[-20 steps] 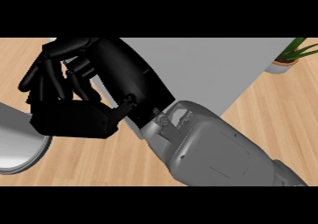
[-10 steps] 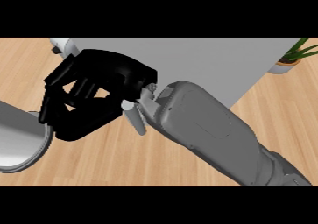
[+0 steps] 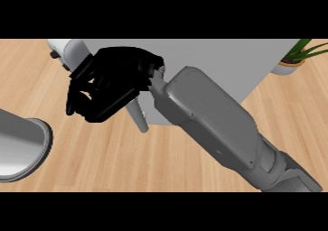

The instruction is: Pick up the wine, place it into the cabinet and close the cabinet

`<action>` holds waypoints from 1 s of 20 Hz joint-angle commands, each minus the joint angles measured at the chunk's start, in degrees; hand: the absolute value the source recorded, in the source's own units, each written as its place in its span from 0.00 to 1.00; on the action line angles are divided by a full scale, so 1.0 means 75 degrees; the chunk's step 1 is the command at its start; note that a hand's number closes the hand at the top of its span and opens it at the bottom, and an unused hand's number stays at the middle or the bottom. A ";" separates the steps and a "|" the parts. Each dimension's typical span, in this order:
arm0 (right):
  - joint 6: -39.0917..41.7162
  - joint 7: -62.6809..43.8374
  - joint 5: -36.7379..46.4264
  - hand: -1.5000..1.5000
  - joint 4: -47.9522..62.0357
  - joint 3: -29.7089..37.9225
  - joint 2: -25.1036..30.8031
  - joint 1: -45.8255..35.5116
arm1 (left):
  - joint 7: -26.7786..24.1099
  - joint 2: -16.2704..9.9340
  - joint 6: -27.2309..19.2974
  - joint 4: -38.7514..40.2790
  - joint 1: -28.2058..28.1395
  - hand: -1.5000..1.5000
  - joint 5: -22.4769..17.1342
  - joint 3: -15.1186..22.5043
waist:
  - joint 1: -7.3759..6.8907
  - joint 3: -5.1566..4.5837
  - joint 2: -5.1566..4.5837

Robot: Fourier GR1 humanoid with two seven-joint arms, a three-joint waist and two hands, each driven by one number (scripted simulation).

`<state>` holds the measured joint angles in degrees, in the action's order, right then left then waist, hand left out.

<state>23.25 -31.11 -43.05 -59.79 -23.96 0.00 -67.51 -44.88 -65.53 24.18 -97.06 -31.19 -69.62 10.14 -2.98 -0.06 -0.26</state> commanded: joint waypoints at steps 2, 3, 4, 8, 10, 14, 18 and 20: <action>0.0695 0.0435 -0.0534 1.00 0.0854 0.0462 -0.0001 -0.0153 | -0.0401 0.0112 0.0386 0.0814 0.0034 0.00 -0.0130 -0.0844 | 0.0008 0.0000 -0.0015; 0.0610 0.0432 -0.0642 1.00 0.1306 0.0316 -0.0001 -0.0594 | -0.0043 -0.0152 0.0482 0.0713 0.0239 0.00 -0.0436 -0.0984 | -0.0061 -0.0003 -0.0049; 0.0995 0.0687 -0.0391 1.00 0.1241 0.0569 0.0003 -0.0130 | -0.0245 0.0105 0.0436 0.0877 0.0143 0.00 -0.0220 -0.0991 | 0.0047 0.0001 -0.0032; 0.1096 0.0806 -0.0542 1.00 0.1905 0.0977 0.0226 -0.0391 | -0.0185 0.0366 0.0316 0.0540 -0.0097 0.00 0.0032 -0.0963 | -0.0060 0.0001 -0.0031; 0.1230 0.0897 -0.0579 1.00 0.2083 0.1106 0.0371 -0.0485 | 0.0157 0.0313 0.0348 0.0821 0.0306 0.00 -0.0178 -0.1024 | 0.0076 -0.0008 -0.0081; 0.0894 0.1487 -0.0006 1.00 0.2271 0.1043 0.0438 -0.0389 | 0.0197 0.0461 0.0245 0.0652 0.0279 0.00 -0.0091 -0.1120 | 0.0056 -0.0007 -0.0072; 0.0344 0.2029 0.0446 1.00 0.2212 0.1269 0.0966 -0.0486 | 0.0334 0.0574 0.0074 0.0514 0.0344 0.00 0.0114 -0.1016 | 0.0168 -0.0013 -0.0103; 0.0087 0.2297 0.0446 1.00 0.2257 0.1283 0.1182 -0.0419 | 0.0318 0.0555 -0.0024 0.0355 0.0191 0.00 0.0199 -0.1094 | 0.0088 0.0000 -0.0082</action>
<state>30.54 -18.20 -42.31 -47.88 -21.81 -0.07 -71.16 -40.35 -61.32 24.86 -97.40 -30.18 -67.08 5.68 -4.33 -1.91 0.87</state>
